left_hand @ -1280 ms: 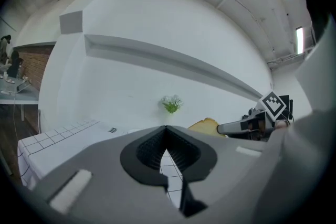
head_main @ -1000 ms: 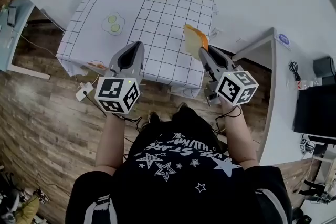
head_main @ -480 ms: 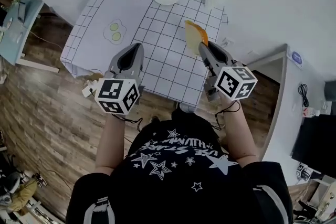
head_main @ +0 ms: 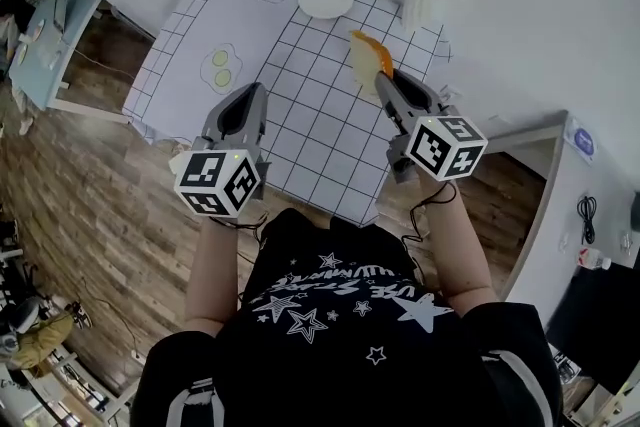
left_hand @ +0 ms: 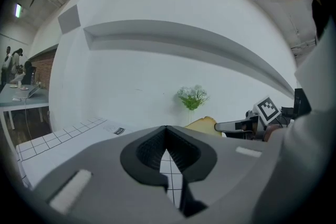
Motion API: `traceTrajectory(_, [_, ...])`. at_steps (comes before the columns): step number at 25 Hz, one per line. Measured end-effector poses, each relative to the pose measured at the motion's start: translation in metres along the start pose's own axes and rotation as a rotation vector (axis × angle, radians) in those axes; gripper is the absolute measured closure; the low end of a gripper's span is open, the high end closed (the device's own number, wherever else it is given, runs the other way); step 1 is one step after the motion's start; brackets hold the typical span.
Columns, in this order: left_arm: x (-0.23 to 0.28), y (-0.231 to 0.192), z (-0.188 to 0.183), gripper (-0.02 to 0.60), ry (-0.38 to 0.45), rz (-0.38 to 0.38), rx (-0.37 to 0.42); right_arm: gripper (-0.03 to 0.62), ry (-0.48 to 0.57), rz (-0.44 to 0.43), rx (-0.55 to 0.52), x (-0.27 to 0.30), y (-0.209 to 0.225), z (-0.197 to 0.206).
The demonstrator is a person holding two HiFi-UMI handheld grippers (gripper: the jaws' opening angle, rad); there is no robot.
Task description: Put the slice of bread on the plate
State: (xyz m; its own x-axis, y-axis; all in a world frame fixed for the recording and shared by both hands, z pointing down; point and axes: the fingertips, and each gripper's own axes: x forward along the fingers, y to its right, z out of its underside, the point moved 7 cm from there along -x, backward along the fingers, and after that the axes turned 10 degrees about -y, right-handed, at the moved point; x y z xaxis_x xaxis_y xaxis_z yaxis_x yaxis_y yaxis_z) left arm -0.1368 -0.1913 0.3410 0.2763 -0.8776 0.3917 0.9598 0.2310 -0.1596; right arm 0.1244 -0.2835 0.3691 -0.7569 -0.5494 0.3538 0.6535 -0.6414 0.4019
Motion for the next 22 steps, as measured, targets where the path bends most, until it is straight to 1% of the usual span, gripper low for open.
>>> traceTrajectory(2, [0.004, -0.005, 0.000, 0.574, -0.004, -0.015, -0.010, 0.499, -0.015, 0.006, -0.030, 0.008, 0.003, -0.004])
traceTrajectory(4, [0.009, -0.012, -0.002, 0.574, -0.008, -0.018, -0.012, 0.499, -0.025, 0.013, -0.034, 0.015, 0.006, -0.005])
traceTrajectory(7, [0.021, -0.025, -0.007, 0.574, -0.009, -0.005, 0.016, 0.499, -0.032, 0.039, -0.030, 0.028, 0.008, -0.006])
traceTrajectory(10, [0.034, -0.043, -0.014, 0.574, -0.006, 0.031, 0.023, 0.499, -0.033, 0.091, -0.053, 0.043, 0.004, -0.011])
traceTrajectory(14, [0.053, -0.074, -0.026, 0.574, -0.007, 0.079, 0.035, 0.499, -0.035, 0.181, -0.105, 0.070, -0.002, -0.021])
traceTrajectory(16, [0.063, -0.090, -0.032, 0.574, -0.008, 0.101, 0.037, 0.499, -0.036, 0.211, -0.119, 0.087, -0.002, -0.027])
traceTrajectory(19, [0.080, -0.113, -0.040, 0.574, -0.017, 0.129, 0.061, 0.499, -0.035, 0.244, -0.125, 0.114, -0.003, -0.036])
traceTrajectory(22, [0.097, -0.133, -0.047, 0.574, -0.021, 0.161, 0.069, 0.499, -0.052, 0.305, -0.176, 0.138, -0.001, -0.045])
